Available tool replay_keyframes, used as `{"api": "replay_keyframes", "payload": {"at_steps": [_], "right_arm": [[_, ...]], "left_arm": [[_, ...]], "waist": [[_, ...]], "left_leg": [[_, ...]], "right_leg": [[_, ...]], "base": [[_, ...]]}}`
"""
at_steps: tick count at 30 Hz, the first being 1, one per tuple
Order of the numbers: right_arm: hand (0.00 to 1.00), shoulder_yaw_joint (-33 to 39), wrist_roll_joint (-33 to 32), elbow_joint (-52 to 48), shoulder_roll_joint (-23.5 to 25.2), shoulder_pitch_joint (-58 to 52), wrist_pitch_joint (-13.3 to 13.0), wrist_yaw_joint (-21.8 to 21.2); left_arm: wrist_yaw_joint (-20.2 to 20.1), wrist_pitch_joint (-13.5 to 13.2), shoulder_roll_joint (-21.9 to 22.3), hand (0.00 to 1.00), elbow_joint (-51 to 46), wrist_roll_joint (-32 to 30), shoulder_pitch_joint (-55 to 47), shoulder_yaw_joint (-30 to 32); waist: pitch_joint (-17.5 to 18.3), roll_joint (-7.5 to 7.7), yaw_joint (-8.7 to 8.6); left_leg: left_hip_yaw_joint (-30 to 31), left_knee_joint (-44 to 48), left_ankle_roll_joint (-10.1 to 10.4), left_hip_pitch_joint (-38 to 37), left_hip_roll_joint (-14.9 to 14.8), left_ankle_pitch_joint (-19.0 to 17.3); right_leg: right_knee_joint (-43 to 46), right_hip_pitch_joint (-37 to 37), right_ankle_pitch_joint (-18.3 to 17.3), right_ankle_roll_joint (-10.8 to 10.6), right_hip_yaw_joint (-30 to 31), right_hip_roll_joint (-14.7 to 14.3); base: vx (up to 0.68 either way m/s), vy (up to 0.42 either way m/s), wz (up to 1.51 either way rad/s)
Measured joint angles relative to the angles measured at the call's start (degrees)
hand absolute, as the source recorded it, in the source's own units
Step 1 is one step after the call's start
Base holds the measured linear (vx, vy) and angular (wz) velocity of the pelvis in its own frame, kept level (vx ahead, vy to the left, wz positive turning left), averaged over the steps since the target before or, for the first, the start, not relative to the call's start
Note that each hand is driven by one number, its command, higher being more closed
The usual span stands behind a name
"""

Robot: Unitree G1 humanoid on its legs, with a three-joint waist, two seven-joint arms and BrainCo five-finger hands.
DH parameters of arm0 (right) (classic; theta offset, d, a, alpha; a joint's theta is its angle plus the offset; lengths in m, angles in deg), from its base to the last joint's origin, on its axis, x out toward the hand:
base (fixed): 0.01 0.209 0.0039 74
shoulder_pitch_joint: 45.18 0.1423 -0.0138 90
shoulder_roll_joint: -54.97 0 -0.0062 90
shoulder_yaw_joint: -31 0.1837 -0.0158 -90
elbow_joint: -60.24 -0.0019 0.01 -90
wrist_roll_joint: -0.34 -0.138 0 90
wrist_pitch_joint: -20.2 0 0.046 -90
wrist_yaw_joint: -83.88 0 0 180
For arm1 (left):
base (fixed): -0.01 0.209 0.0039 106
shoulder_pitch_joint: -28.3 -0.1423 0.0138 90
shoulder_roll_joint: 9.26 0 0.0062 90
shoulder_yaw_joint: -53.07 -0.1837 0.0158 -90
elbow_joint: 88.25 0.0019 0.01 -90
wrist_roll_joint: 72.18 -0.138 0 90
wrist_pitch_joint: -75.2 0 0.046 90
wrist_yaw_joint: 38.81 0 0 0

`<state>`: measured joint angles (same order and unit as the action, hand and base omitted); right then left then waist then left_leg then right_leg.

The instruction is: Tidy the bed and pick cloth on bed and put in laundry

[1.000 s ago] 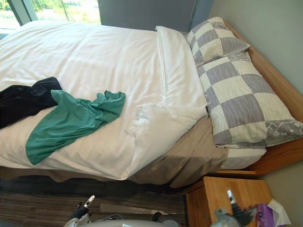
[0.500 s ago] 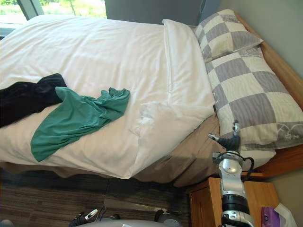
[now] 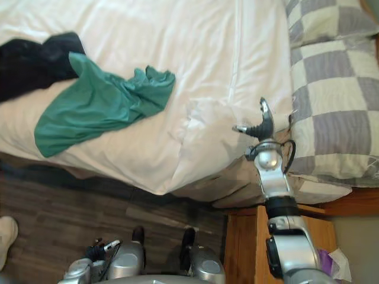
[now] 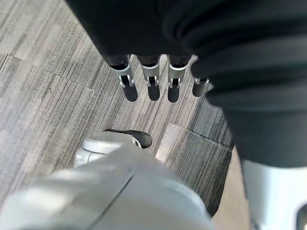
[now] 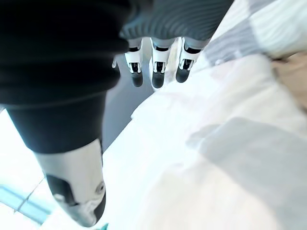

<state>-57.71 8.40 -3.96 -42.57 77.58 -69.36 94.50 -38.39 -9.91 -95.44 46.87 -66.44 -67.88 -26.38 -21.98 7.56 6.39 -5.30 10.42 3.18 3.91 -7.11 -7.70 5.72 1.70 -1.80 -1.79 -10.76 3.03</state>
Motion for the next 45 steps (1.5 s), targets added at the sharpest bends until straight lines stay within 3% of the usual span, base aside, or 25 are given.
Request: {"api": "replay_keyframes", "payload": {"at_steps": [4, 11, 17, 18, 21, 28, 32, 38, 43, 44, 45], "right_arm": [[0.0, -1.08, -0.87, 1.51, -2.31, 7.41, 0.14, -0.16], [0.0, -2.28, -1.66, 3.85, -5.68, 14.31, 0.19, -1.61], [0.0, -8.33, 12.23, 7.93, -8.89, 17.44, 1.46, -8.55], [1.0, -9.33, 13.77, 9.46, -8.86, 17.43, 2.06, -10.48], [1.0, -10.67, 15.82, 12.57, -8.87, 17.46, 3.05, -13.85], [1.0, -10.44, 13.17, 16.49, -8.48, 19.29, 4.89, -13.9], [1.0, -6.5, 10.31, 17.15, -6.19, 16.54, 4.88, -11.23], [1.0, -1.31, 0.39, 5.47, -0.16, 1.6, 4.76, -4.0], [1.0, 3.46, -2.14, -3.35, 5.35, -13.41, 4.81, 2.26], [0.0, 4.34, -2.14, -4.13, 6.58, -16.98, 4.76, 3.76], [0.0, 5.38, -2.17, -4.08, 7.9, -19.94, 4.76, 4.99]], "left_arm": [[0.0, 0.91, -0.94, 0.0, -2.16, -0.92, 4.44, 1.19], [0.03, 3.21, -1.34, 0.0, -3.21, -0.45, 7.72, 1.22], [-0.45, 3.71, -1.32, 0.0, -2.67, 3.27, 12.71, 0.74], [-0.58, 3.58, -1.32, 0.0, -1.78, 3.45, 13.21, 0.64], [-0.55, 3.27, -1.49, 0.0, 1.08, 4.38, 14.02, -0.1], [-1.75, 2.92, -1.62, 0.0, 1.49, 4.85, 15.42, -1.46], [-2.57, 3.41, -1.61, 0.0, 1.51, 4.83, 15.82, -1.44], [0.02, 6.04, -1.78, 0.0, -1.63, 4.54, 13.71, -1.06], [2.15, 7.39, -1.17, 0.0, -3.77, 3.63, 8.76, -1.04], [2.55, 7.46, -0.98, 0.0, -3.76, 3.63, 7.65, -1.06], [2.66, 7.49, -0.53, 0.0, -3.72, 3.63, 6.87, -1.07]], "waist": [[-4.11, 0.3, 1.06], [-5.05, -0.08, 1.48], [-6.04, -1.66, 2.33], [-6.26, -2.01, 2.44], [-6.35, -2.19, 2.41], [-6.09, -2.11, 2.39], [-5.85, -1.69, 2.47], [-4.17, 0.99, 2.43], [-2.25, 2.56, 0.25], [-1.26, 3.11, -0.49], [-0.5, 3.12, -1.14]], "left_leg": [[1.87, 5.31, -0.03, 5.81, -0.93, -1.0], [2.95, 8.87, -0.92, 12.39, -0.46, -1.35], [3.44, 10.37, -1.87, 17.13, 0.58, -0.79], [3.53, 10.38, -1.96, 17.25, 0.62, -0.71], [3.46, 9.54, -1.95, 17.41, 1.1, -0.12], [3.96, 9.37, -1.44, 18.09, 0.84, 0.67], [3.5, 9.0, -1.4, 16.52, 0.67, 0.71], [1.04, 10.37, -0.75, 13.69, -1.22, -1.42], [-1.81, 11.89, -0.54, 9.77, -2.91, -4.53], [-2.47, 12.1, -0.27, 8.85, -2.99, -5.05], [-2.71, 12.82, -0.47, 8.38, -3.39, -5.25]], "right_leg": [[-0.79, 2.7, 2.32, -0.61, 2.32, -0.85], [-1.73, 6.76, 4.98, 0.01, 2.26, -0.57], [-1.92, 10.1, 5.41, 0.63, 2.1, 0.24], [-1.93, 10.14, 5.4, 0.63, 2.05, 0.25], [-2.2, 10.52, 5.3, 0.75, 2.07, 0.4], [-2.7, 10.73, 4.94, 1.26, 1.9, -0.06], [-3.0, 9.39, 4.95, 1.26, 2.11, -0.07], [-3.33, 7.3, 4.96, 1.26, 4.85, -1.13], [-3.66, 3.79, 4.46, 1.17, 7.67, -1.95], [-3.46, 3.59, 4.06, 1.03, 8.42, -1.87], [-2.59, 3.41, 3.7, 0.71, 8.43, -1.99]], "base": [[-0.01, 0.04, 0.16], [-0.04, 0.066, 0.1], [-0.08, 0.036, 0.05], [-0.06, 0.001, 0.06], [-0.05, -0.004, 0.02], [-0.02, -0.025, 0.03], [0.02, -0.004, -0.03], [0.02, -0.009, -0.25], [0.02, 0.029, -0.35], [0.04, 0.034, -0.27], [0.06, 0.033, -0.23]]}}
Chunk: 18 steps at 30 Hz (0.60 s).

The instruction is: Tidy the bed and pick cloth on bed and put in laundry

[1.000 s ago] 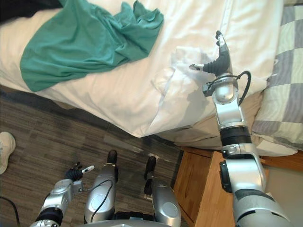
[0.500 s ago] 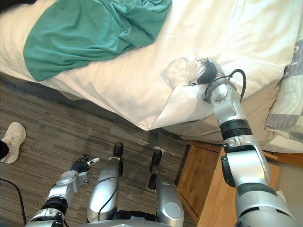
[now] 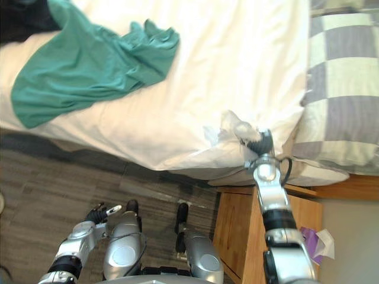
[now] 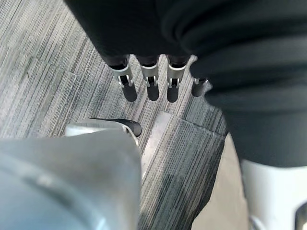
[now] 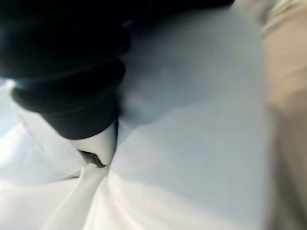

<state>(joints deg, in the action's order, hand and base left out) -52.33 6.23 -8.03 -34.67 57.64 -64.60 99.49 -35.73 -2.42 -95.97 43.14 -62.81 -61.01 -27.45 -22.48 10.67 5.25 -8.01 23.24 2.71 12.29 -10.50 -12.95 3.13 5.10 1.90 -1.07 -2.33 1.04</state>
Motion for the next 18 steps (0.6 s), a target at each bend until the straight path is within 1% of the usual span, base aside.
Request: {"api": "replay_keyframes", "payload": {"at_steps": [2, 3, 4, 5, 7, 8, 9, 10, 11, 12, 13, 14, 16, 18], "right_arm": [[0.0, 0.35, -0.02, 0.67, 1.63, -4.15, -0.31, 1.83], [0.0, 0.46, -0.3, 1.17, 2.93, -6.09, -1.07, 3.23], [0.0, 0.64, -0.81, 1.6, 3.6, -6.78, -1.83, 3.8], [0.0, 1.28, -1.83, 2.22, 4.65, -8.34, -3.13, 4.45], [0.0, 2.4, -6.14, 3.96, 6.23, -9.08, -5.4, 5.24], [0.0, 2.59, -9.8, 5.81, 7.26, -9.66, -7.22, 5.77], [0.0, 3.52, -13.31, 7.4, 8.87, -10.74, -9.52, 5.86], [0.0, 4.28, -16.91, 8.62, 10.16, -11.45, -11.36, 5.42], [0.0, 4.88, -21.35, 9.63, 11.2, -12.42, -13.03, 4.16], [0.0, 5.79, -25.44, 10.62, 12.19, -13.49, -14.61, 2.2], [0.0, 7.17, -27.74, 11.4, 12.91, -14.14, -15.49, 0.89], [0.0, 8.3, -29.21, 11.94, 13.34, -14.71, -16.12, -0.27], [0.0, 11.73, -32.82, 13.18, 15.05, -17.04, -17.42, -2.54], [0.0, 14.94, -34.0, 15.14, 17.07, -21.12, -17.51, -2.58]], "left_arm": [[-0.02, -0.01, 0.69, 0.0, 0.08, -0.17, -0.6, -0.07], [-0.17, -0.09, 0.97, 0.0, 0.2, -1.02, -1.2, -0.18], [-0.2, -0.16, 1.03, 0.0, 0.29, -1.4, -1.62, -0.34], [-0.23, -0.2, 1.2, 0.0, 0.55, -1.69, -2.2, -0.43], [-0.57, -0.48, 1.6, 0.0, 0.9, -2.05, -3.28, -0.51], [-0.72, -0.68, 2.32, 0.0, 1.25, -2.11, -4.39, -0.6], [-0.8, -1.34, 2.76, 0.0, 2.95, -2.19, -5.35, -0.59], [-0.85, -1.71, 3.03, 0.0, 3.8, -2.49, -6.34, -0.57], [-1.26, -2.18, 3.34, 0.0, 5.03, -3.73, -7.19, -0.59], [-1.63, -2.72, 3.94, 0.0, 5.93, -4.5, -8.67, -0.53], [-1.88, -3.3, 4.44, 0.0, 6.61, -4.53, -9.77, -0.4], [-2.07, -3.83, 4.79, 0.0, 7.35, -4.53, -10.36, -0.27], [-2.74, -4.62, 6.31, 0.0, 7.79, -4.46, -12.43, 1.1], [-2.73, -5.09, 7.27, 0.0, 8.26, -4.37, -13.31, 3.1]], "waist": [[0.61, 0.04, -0.47], [1.27, -0.13, -1.18], [1.87, -0.24, -1.48], [2.88, -0.53, -1.81], [4.27, -1.3, -2.01], [5.17, -1.98, -2.19], [6.36, -2.99, -2.24], [7.2, -3.41, -2.52], [7.83, -4.39, -2.65], [9.1, -4.82, -2.68], [9.83, -5.73, -2.77], [10.32, -6.2, -2.71], [11.86, -6.98, -2.6], [12.42, -7.17, -2.66]], "left_leg": [[-0.56, 0.27, 0.06, -1.67, -0.28, -0.62], [-0.71, 0.42, 0.06, -2.46, -0.33, -0.99], [-0.83, 0.48, 0.05, -2.53, -0.38, -1.13], [-1.18, 0.55, 0.09, -3.25, -0.39, -1.37], [-1.79, 0.51, 0.05, -4.35, -0.4, -1.71], [-2.24, 0.12, 0.0, -5.56, -0.36, -1.83], [-2.66, -0.67, 0.0, -7.0, -0.14, -1.83], [-2.96, -1.39, 0.0, -8.13, 0.1, -1.83], [-3.41, -2.34, 0.02, -9.54, 0.4, -1.84], [-4.06, -3.71, 0.16, -11.6, 0.77, -1.85], [-4.36, -4.54, 0.41, -12.84, 0.97, -1.94], [-4.81, -5.22, 0.47, -13.82, 1.07, -1.89], [-6.99, -7.19, 0.57, -16.82, 0.85, -1.89], [-9.43, -8.21, 0.73, -18.77, 0.03, -2.06]], "right_leg": [[0.5, -1.2, -0.34, -0.33, 0.17, -0.09], [0.86, -1.83, -0.69, -0.81, 0.32, -0.06], [0.97, -1.91, -0.7, -0.82, 0.44, -0.06], [0.96, -2.19, -0.72, -0.84, 1.07, -0.05], [0.96, -2.96, -0.9, -1.1, 1.65, 0.02], [0.93, -3.85, -0.93, -1.15, 1.84, 0.1], [0.92, -4.72, -1.18, -1.48, 2.23, 0.29], [0.91, -5.73, -1.5, -1.91, 2.36, 0.51], [0.9, -6.58, -1.9, -2.1, 2.71, 0.74], [0.89, -7.79, -2.3, -2.31, 3.1, 1.06], [0.89, -8.51, -2.58, -2.72, 3.14, 1.19], [0.9, -9.05, -2.74, -2.94, 3.22, 1.29], [0.88, -10.48, -3.29, -3.16, 3.63, 1.4], [0.9, -11.64, -3.76, -3.81, 3.6, 1.4]], "base": [[0.06, 0.037, -0.15], [0.03, 0.039, -0.12], [0.02, 0.036, -0.12], [0.02, 0.04, -0.15], [0.02, 0.036, -0.15], [0.02, 0.03, -0.13], [0.03, 0.029, -0.12], [0.02, 0.02, -0.11], [0.03, 0.011, -0.13], [0.04, 0.001, -0.15], [0.05, -0.001, -0.14], [0.05, -0.005, -0.11], [0.08, -0.02, -0.2], [0.1, -0.05, -0.13]]}}
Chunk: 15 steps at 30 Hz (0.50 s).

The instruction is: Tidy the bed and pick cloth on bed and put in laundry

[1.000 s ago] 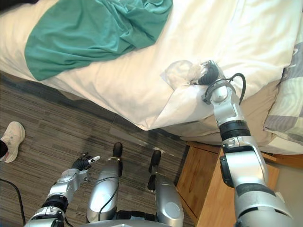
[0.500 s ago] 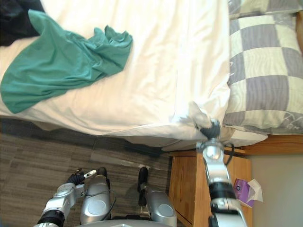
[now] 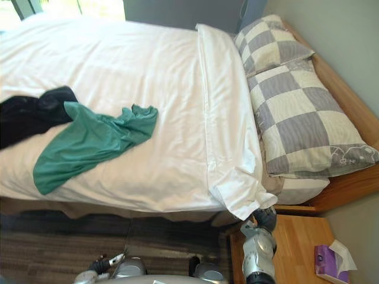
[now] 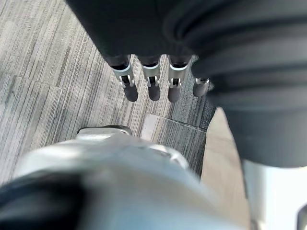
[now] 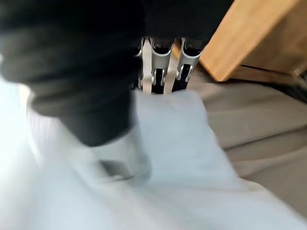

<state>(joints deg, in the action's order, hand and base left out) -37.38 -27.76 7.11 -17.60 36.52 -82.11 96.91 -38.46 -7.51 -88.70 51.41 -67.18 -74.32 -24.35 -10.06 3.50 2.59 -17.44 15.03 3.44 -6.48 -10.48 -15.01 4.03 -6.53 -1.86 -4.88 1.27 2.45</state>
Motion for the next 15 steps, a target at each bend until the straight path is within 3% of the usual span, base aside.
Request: {"api": "replay_keyframes", "payload": {"at_steps": [4, 7, 9, 10, 15], "right_arm": [[0.0, 4.34, 0.17, 1.74, 2.32, -9.7, -0.72, 2.16], [0.0, 5.32, 2.34, -0.08, 2.45, -12.25, -1.96, 3.56], [0.0, 5.0, 4.98, -1.76, 2.77, -12.65, -2.16, 3.66], [1.0, 4.86, 5.57, -2.76, 2.83, -12.66, -2.34, 3.57], [1.0, 1.32, 6.97, -12.42, 2.48, -12.7, -2.68, -0.51]], "left_arm": [[-0.23, 0.35, 1.01, 0.0, 0.94, -0.05, -1.85, 2.76], [-1.13, 1.41, 0.76, 0.0, 0.6, -0.11, -2.74, 3.6], [-1.77, 2.33, 0.57, 0.0, -1.13, -0.12, -3.96, 4.26], [-1.81, 2.43, 0.54, 0.0, -1.53, -0.1, -4.22, 4.29], [-2.48, 3.87, 0.22, 0.0, -3.92, -0.1, -5.03, 4.05]], "waist": [[1.92, -0.62, -0.59], [3.13, -0.31, -1.53], [4.67, 0.88, -1.4], [4.76, 1.06, -1.24], [5.3, 2.09, 0.13]], "left_leg": [[-4.52, -2.12, 1.01, -3.57, -0.59, 0.52], [-5.59, -3.14, 0.89, -5.59, -0.05, 0.53], [-5.58, -3.99, 0.91, -6.1, 0.43, 0.65], [-5.56, -4.24, 0.89, -6.52, 0.52, 0.69], [-4.97, -4.56, 0.35, -7.04, 0.81, 0.36]], "right_leg": [[0.09, -1.37, -0.44, -0.02, -0.09, 0.52], [0.65, -2.1, -0.44, -0.02, -0.67, 1.01], [0.9, -2.2, -0.44, -0.01, -1.41, 1.39], [1.0, -2.49, -0.44, -0.01, -1.74, 1.48], [1.39, -3.06, -0.43, 0.01, -3.74, 1.87]], "base": [[0.07, -0.002, -0.15], [0.01, 0.045, -0.13], [0.0, 0.034, 0.01], [-0.01, 0.028, 0.06], [-0.01, 0.013, 0.06]]}}
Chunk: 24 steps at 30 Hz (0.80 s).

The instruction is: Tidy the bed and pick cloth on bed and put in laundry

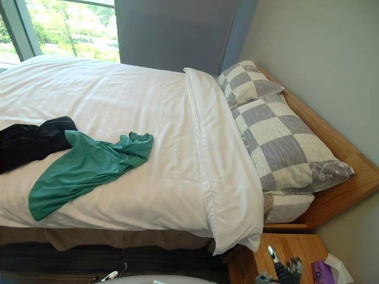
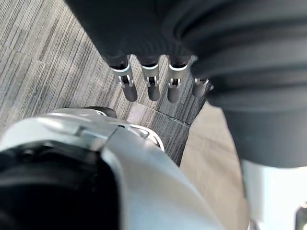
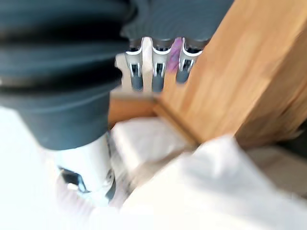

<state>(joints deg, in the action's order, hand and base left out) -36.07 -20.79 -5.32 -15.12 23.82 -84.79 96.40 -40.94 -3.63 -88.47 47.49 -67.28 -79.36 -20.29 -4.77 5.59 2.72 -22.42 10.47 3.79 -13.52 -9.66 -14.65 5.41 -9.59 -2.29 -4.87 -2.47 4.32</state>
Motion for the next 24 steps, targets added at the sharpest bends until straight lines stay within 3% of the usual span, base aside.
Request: {"api": "replay_keyframes", "payload": {"at_steps": [2, 7, 12, 14, 16, 19, 21, 24], "right_arm": [[1.0, -1.97, -0.2, -3.51, -0.35, 0.47, 0.53, -2.12], [1.0, -6.06, -5.14, -7.7, -1.44, 5.75, 4.65, -7.85], [1.0, -9.17, -14.45, -8.4, -4.94, 15.6, 8.47, -10.14], [1.0, -9.26, -19.21, -10.07, -6.94, 21.48, 9.18, -10.21], [1.0, -8.88, -23.74, -11.76, -10.09, 28.72, 9.24, -10.07], [1.0, -7.69, -27.14, -13.93, -12.93, 35.48, 9.24, -9.46], [1.0, -6.02, -28.91, -15.47, -16.03, 42.74, 9.33, -8.2], [1.0, -4.82, -30.7, -20.47, -17.63, 48.79, 9.41, -6.33]], "left_arm": [[0.0, 1.08, -0.35, 0.0, -0.46, 0.03, -0.13, -0.87], [0.02, 3.72, -1.64, 0.0, -3.56, 0.22, -0.54, -4.02], [0.21, 4.95, -2.15, 0.0, -5.31, 1.61, 1.98, -4.81], [0.79, 5.1, -2.17, 0.0, -6.33, 3.05, 3.74, -4.86], [1.53, 5.37, -2.32, 0.0, -6.34, 4.82, 7.1, -5.1], [2.53, 5.38, -2.45, 0.0, -6.36, 6.9, 10.47, -6.16], [2.63, 4.14, -1.96, 0.0, -6.35, 8.83, 14.98, -7.28], [2.66, 0.69, -0.59, 0.0, -6.45, 10.38, 20.33, -8.84]], "waist": [[-0.01, 0.03, 0.03], [-0.59, 0.59, 0.95], [-5.51, 0.52, 1.62], [-8.89, 0.18, 1.83], [-13.17, -1.05, 2.25], [-16.51, -2.08, 2.72], [-19.4, -3.53, 2.95], [-22.82, -5.29, 2.82]], "left_leg": [[0.57, 0.06, 0.01, 0.23, -0.01, 0.01], [1.94, 1.41, 0.36, 1.78, -0.18, -0.04], [5.48, 7.47, -0.26, 7.56, -0.71, -1.85], [6.06, 10.19, -0.68, 11.35, -0.73, -2.37], [7.08, 12.42, -1.05, 16.14, -0.51, -2.42], [7.33, 13.52, -1.45, 21.13, -0.22, -1.82], [7.58, 14.11, -2.76, 26.67, 0.7, -0.07], [8.26, 18.63, -3.07, 32.62, 0.67, 0.15]], "right_leg": [[0.03, -0.04, -0.02, 0.02, -0.29, 0.0], [0.05, 0.28, -0.03, 0.04, -1.04, -0.02], [0.62, 2.06, -0.07, 0.29, -1.18, -0.22], [0.75, 4.48, -0.51, 1.52, -0.27, -0.39], [1.94, 8.49, -1.08, 2.9, 0.11, -0.35], [4.51, 14.22, -1.59, 3.4, 0.19, 0.0], [8.42, 21.44, -1.94, 2.72, 0.12, 0.95], [15.72, 28.32, -4.47, 2.39, -0.39, 1.92]], "base": [[0.01, -0.012, 0.14], [0.01, -0.004, 0.13], [-0.04, 0.008, 0.24], [-0.1, 0.011, 0.07], [-0.12, 0.025, 0.07], [-0.1, 0.015, 0.06], [-0.01, -0.003, 0.14], [0.05, 0.002, 0.22]]}}
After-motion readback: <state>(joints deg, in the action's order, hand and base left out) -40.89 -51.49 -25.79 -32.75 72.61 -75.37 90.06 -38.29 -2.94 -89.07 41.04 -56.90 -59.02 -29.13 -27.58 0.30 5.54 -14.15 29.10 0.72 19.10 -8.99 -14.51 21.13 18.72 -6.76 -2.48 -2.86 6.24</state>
